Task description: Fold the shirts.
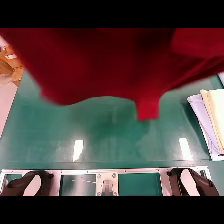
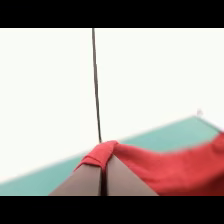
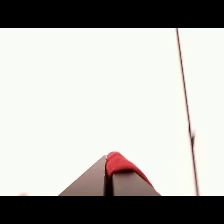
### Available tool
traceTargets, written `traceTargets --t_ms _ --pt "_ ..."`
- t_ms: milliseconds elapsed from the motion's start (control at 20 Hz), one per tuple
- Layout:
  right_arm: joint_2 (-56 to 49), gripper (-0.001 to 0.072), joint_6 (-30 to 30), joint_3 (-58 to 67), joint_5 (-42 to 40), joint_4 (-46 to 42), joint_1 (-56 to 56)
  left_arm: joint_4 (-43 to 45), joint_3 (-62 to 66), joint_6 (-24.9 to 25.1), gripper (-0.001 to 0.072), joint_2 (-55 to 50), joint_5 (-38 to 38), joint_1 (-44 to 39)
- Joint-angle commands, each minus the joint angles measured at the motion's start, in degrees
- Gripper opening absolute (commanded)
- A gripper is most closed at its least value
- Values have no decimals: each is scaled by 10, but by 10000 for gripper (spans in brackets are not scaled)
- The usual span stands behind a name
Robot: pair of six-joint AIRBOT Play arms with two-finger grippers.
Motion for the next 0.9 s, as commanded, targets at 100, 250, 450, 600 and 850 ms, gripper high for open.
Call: traceTargets --t_ms 100,250,450,600,850 --pt "57 14 6 9 -70 -61 -6 95 26 -60 19 18 -16 0" --pt "31 14 10 -55 -20 -57 -5 94 -84 -63 19 6 -28 0" --pt "-37 14 -31 -229 -15 -58 40 -22 -292 5 20 -68 -16 0" --pt "-132 14 -95 -347 -85 -58 111 -92 -439 74 19 -164 38 -17" --pt "-365 14 -104 -369 -188 -53 152 -96 -499 117 19 -369 200 -99"
